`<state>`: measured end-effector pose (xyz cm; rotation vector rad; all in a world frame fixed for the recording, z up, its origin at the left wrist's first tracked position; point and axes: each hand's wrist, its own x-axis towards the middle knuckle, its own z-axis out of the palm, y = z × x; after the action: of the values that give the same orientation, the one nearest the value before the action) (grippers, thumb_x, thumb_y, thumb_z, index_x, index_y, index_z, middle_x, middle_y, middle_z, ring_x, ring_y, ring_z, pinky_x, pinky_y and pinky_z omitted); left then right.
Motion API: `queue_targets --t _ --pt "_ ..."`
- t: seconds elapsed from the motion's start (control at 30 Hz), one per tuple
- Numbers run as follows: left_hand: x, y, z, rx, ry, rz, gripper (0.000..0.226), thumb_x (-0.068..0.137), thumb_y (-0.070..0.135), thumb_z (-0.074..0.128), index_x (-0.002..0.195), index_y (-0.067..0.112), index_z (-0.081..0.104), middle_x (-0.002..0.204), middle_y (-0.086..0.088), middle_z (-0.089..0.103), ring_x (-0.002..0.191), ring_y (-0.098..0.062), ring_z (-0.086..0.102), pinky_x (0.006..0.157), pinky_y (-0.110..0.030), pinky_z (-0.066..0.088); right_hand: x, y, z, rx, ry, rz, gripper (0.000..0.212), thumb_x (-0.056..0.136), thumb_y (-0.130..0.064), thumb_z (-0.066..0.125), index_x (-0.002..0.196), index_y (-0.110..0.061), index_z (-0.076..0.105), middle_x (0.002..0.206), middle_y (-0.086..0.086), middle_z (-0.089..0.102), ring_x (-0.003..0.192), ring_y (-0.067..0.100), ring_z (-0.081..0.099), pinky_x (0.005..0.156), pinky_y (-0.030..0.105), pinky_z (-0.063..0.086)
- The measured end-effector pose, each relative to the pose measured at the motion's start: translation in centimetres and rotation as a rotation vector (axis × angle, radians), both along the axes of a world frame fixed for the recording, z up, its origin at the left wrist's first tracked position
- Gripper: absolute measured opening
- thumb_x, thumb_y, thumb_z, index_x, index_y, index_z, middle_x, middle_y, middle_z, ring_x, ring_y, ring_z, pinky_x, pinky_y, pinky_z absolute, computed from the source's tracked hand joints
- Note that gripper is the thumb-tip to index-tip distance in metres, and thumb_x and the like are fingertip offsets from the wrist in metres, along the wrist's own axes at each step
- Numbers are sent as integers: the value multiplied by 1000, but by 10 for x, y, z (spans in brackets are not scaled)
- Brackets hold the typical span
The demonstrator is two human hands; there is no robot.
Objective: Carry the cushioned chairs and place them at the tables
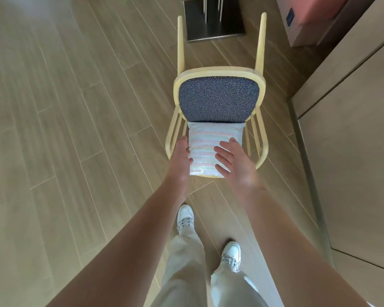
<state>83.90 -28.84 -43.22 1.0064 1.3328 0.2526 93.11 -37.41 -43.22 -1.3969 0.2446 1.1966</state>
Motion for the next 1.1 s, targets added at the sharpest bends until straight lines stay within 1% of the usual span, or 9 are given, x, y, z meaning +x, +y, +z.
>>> queue_targets --t 0.1,0.17,0.37,0.47,0.57,0.7,0.83,0.97,1.1 --pt "0 -36 -4 -30 -23 48 31 107 43 31 117 28 56 117 8 57 123 -18 53 73 -22 35 2 -29 -4 20 -17 26 39 103 -39 46 134 -18 58 128 1 65 124 16 57 111 41 42" --pt "-1 -59 -6 -49 -37 57 34 107 43 32 126 27 55 132 4 55 131 -18 51 85 -26 35 2 -45 -8 13 -24 35 38 102 -40 47 130 -19 61 125 0 67 122 15 58 110 41 43" --pt "-16 -101 -8 -51 -22 46 49 104 52 32 138 25 55 137 4 56 129 -13 50 94 -31 26 -10 -77 -11 13 18 55 39 103 -38 48 133 -16 60 129 3 65 126 18 56 107 37 44" --pt "-21 -99 -6 -26 1 46 47 103 54 33 132 25 57 137 2 57 127 -13 51 94 -31 26 -15 -83 -11 17 34 55 38 103 -34 47 134 -15 59 133 6 63 128 20 55 109 39 43" --pt "-23 -97 -5 -6 21 32 37 102 52 34 120 30 58 132 3 59 123 -12 53 86 -27 32 -19 -85 -16 7 38 55 40 104 -32 46 138 -14 56 137 6 61 131 21 53 110 39 41" --pt "-29 -99 -12 37 5 3 28 104 47 33 96 43 59 108 19 62 110 -3 56 75 -18 34 -27 -84 -26 -6 25 82 43 103 -34 49 142 -17 53 143 2 56 135 17 49 112 38 39" --pt "-33 -99 -27 49 -16 -12 29 106 46 32 94 45 59 102 24 62 105 4 56 78 -16 37 -32 -82 -44 -1 -35 119 52 104 -42 44 150 -19 44 150 -2 48 139 15 44 118 40 33" --pt "-39 -98 -52 4 -3 -15 29 105 48 33 114 39 59 120 16 62 118 -6 55 94 -24 36 -34 -78 -64 -21 -28 96 55 102 -49 43 150 -23 44 149 -4 49 139 14 44 118 40 32" --pt "-40 -92 -75 -28 29 -55 53 103 53 34 147 28 50 141 7 55 126 -10 52 111 -35 32 -32 -73 -86 -41 -40 84 55 101 -51 43 149 -25 46 142 -6 53 134 13 48 118 41 33"
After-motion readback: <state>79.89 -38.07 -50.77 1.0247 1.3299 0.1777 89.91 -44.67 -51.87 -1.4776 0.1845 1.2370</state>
